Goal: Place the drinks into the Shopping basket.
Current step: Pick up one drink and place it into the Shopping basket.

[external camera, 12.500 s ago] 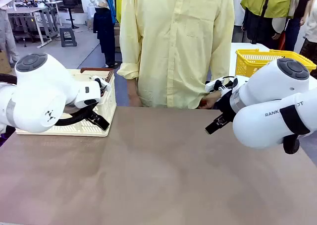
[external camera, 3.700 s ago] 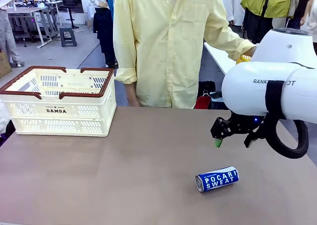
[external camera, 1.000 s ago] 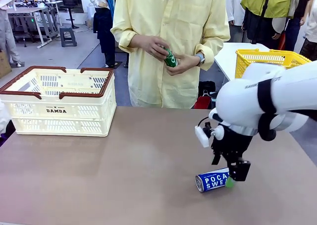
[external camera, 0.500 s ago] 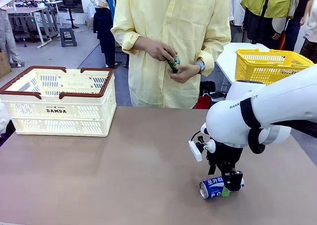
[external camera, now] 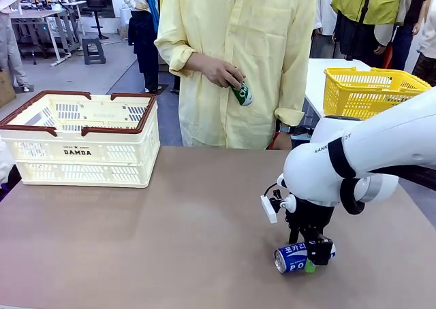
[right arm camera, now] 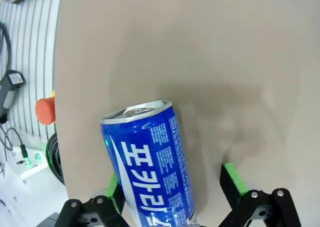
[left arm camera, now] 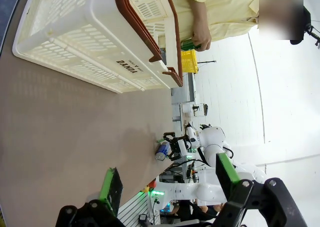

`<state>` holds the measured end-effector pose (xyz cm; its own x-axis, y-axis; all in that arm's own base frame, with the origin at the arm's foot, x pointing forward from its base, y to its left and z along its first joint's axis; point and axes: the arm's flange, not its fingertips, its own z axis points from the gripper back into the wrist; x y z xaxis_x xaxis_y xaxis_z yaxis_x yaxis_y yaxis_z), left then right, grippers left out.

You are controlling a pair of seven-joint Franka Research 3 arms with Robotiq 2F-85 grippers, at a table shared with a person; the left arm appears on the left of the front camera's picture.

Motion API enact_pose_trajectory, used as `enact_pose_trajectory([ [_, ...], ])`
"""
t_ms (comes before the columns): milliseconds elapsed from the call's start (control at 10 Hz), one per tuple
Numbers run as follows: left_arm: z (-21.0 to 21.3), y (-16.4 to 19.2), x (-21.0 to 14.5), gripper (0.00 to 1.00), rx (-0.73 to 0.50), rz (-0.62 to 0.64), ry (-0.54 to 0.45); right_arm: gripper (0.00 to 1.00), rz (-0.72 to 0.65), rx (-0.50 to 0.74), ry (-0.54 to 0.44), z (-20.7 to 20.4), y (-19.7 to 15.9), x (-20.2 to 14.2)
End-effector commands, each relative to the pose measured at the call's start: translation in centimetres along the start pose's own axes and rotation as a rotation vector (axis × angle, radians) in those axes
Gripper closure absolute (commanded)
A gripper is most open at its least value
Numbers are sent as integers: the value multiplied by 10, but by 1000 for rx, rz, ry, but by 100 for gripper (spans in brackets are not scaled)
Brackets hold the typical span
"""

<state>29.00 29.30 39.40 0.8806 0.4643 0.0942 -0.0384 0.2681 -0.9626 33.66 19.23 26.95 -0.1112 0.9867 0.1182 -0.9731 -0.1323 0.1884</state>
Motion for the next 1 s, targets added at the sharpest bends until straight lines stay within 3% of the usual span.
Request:
enact_pose_trajectory([
  [0,2,-2,-1,0,-8,3,9,84,-9,39,1,-19,28,-19],
  [100,2,-2,-1,0,-8,3,9,100,-19,44,-2,-18,28,-22],
  [400,2,-2,-1,0,-8,3,9,100,-60,50,-2,-6,32,-36],
  [600,2,-2,-1,0,-8,3,9,100,-150,43,11,31,40,-48],
  [800,2,-2,-1,0,-8,3,9,100,-381,108,5,90,55,-57],
  [900,2,-2,-1,0,-8,3,9,100,-551,201,-77,122,64,-64],
])
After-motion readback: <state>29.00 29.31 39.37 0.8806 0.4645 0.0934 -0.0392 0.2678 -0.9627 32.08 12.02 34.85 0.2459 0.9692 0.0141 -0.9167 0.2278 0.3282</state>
